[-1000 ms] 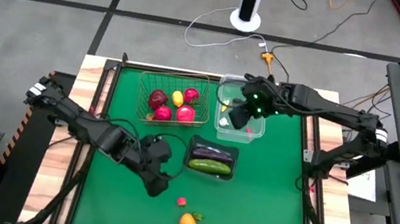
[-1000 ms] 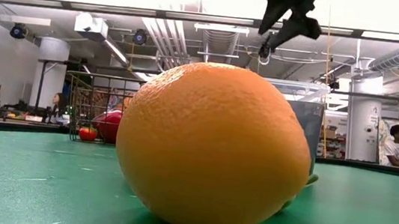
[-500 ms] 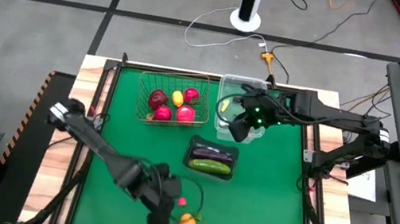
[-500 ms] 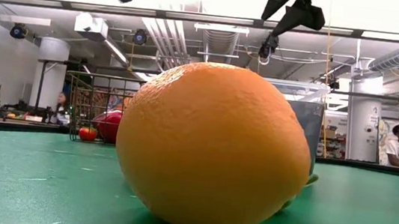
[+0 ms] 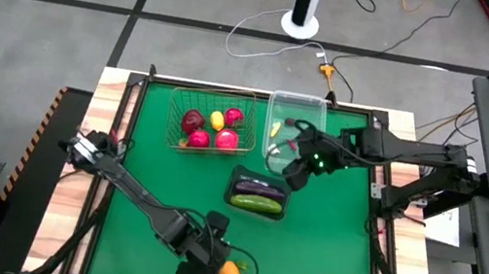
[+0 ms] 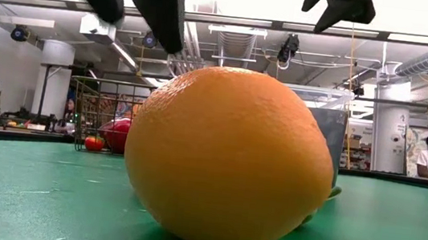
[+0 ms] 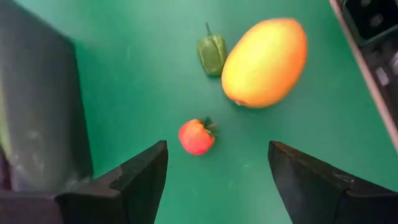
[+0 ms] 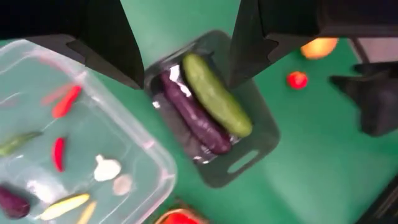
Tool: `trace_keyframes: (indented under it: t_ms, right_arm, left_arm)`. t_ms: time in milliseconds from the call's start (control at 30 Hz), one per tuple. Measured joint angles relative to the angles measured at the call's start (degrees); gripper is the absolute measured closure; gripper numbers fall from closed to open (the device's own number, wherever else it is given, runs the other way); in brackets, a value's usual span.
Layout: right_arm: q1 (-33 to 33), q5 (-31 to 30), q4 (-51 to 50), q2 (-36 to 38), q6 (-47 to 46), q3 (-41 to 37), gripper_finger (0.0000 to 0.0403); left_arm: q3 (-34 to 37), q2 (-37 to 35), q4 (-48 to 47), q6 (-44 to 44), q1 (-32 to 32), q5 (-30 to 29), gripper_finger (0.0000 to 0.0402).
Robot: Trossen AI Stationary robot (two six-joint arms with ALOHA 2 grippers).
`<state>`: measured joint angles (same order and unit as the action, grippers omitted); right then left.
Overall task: Sort produce into baskets
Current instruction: Put the tomato into the wire basket
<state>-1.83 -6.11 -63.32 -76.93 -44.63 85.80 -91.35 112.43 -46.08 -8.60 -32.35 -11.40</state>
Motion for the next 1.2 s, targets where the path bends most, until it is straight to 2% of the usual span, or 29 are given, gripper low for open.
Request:
trace_keyframes:
  t_ms: [267, 633, 833, 1200]
  right_arm:
    - [-4.56, -3.30, 0.10, 0.00, -5.67, 0.00, 0.0181]
    - [-5.57, -4.52, 0.10, 0.00, -8.08, 0.00, 0.0181]
    - [-5.57, -4.57, 0.12, 0.00, -8.05, 0.00, 0.0181]
    - [-5.55, -5.95, 0.12, 0.00, -8.45, 0.00, 0.0181]
  left_arm:
    - [0.26, 4.33, 3.02, 9.06, 1.44, 2.93, 0.0143]
    - [1.22, 7.25, 5.62, 16.09, 4.63, 3.70, 0.0143]
    - [3.16, 7.44, 6.36, 17.15, 4.98, 6.45, 0.0146]
    - [4.50, 7.44, 8.88, 17.13, 5.00, 6.49, 0.0188]
